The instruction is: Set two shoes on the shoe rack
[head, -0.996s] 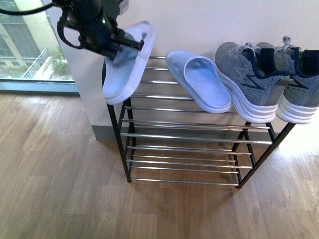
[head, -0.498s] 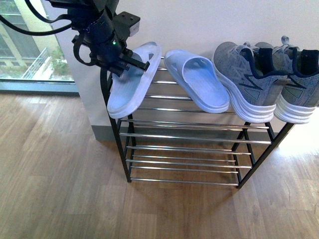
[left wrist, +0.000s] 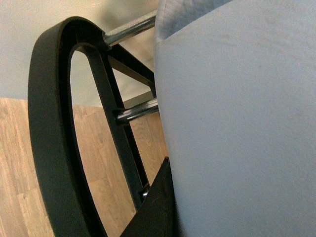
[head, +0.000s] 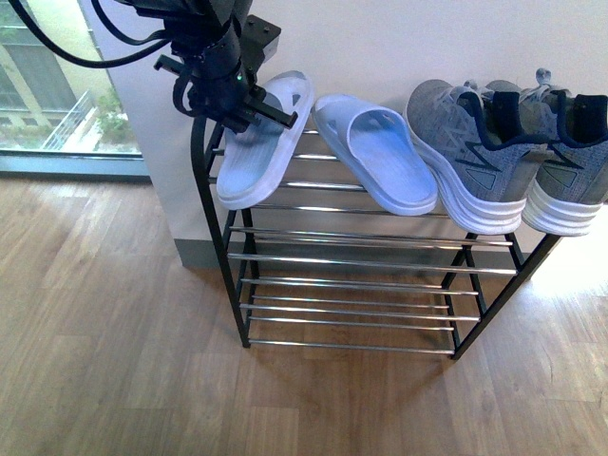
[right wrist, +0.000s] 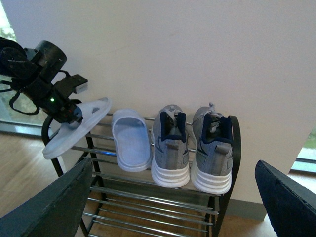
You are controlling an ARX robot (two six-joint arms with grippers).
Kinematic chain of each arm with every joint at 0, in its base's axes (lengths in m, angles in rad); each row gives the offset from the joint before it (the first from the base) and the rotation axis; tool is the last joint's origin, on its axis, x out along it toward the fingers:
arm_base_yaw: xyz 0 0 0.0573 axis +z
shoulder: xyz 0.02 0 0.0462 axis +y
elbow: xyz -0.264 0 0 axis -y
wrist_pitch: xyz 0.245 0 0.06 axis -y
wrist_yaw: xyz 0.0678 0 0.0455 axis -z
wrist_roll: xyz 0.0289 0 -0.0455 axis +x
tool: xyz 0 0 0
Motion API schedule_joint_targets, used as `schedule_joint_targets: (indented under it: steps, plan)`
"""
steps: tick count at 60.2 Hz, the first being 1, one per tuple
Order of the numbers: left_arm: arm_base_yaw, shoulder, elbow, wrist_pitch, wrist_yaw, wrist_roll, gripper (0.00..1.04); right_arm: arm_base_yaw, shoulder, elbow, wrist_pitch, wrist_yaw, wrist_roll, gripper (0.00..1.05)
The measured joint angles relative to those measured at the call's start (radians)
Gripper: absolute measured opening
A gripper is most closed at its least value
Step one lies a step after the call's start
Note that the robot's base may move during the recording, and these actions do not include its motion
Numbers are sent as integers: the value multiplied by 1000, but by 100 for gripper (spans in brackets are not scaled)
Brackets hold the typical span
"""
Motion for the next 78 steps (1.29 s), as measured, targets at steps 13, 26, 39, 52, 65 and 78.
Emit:
schedule_joint_targets:
  steps: [13,26,39,52,65,78]
  plan:
    - [-11,51,98,-34,-16,-46,2,0,0,0,0,0,0,95]
    - [-27,64,131,-58,-24,-79,2,0,0,0,0,0,0,95]
    - [-53,66,135,-65,-38,-89,2,0,0,0,0,0,0,95]
    - [-59,74,145,-65,-49,-93,2,0,0,0,0,0,0,95]
    - [-50,80,160,-72,-68,-115,20,0,0,0,0,0,0,95]
    - [-43,85,166,-75,-48,-130,52,0,0,0,0,0,0,95]
